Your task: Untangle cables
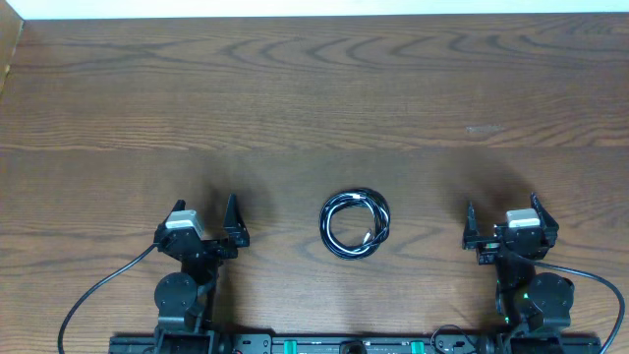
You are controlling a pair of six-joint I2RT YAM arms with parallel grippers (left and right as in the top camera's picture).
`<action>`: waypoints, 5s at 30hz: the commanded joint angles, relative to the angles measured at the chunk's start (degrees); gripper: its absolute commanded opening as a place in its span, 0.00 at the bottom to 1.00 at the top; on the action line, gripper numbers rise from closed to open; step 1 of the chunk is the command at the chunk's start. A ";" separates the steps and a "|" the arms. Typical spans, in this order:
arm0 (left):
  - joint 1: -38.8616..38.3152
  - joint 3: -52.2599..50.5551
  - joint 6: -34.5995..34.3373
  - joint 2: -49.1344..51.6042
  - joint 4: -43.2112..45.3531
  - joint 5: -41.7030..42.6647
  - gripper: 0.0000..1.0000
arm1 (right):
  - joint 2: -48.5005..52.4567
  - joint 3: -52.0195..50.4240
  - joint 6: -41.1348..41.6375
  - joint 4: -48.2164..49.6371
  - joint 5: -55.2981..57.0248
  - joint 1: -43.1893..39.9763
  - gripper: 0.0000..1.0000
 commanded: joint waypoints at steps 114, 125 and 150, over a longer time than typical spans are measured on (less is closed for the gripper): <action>0.11 56.33 2.58 49.92 -53.99 35.08 0.98 | 84.21 45.42 19.32 -10.16 -19.41 23.98 0.99; 0.09 56.33 2.71 49.92 -57.05 28.92 0.98 | 93.79 45.42 17.16 -19.10 -7.45 24.20 0.92; 0.09 56.26 2.69 51.12 -59.39 28.94 0.84 | 93.98 47.08 22.82 -10.38 -12.24 31.10 0.01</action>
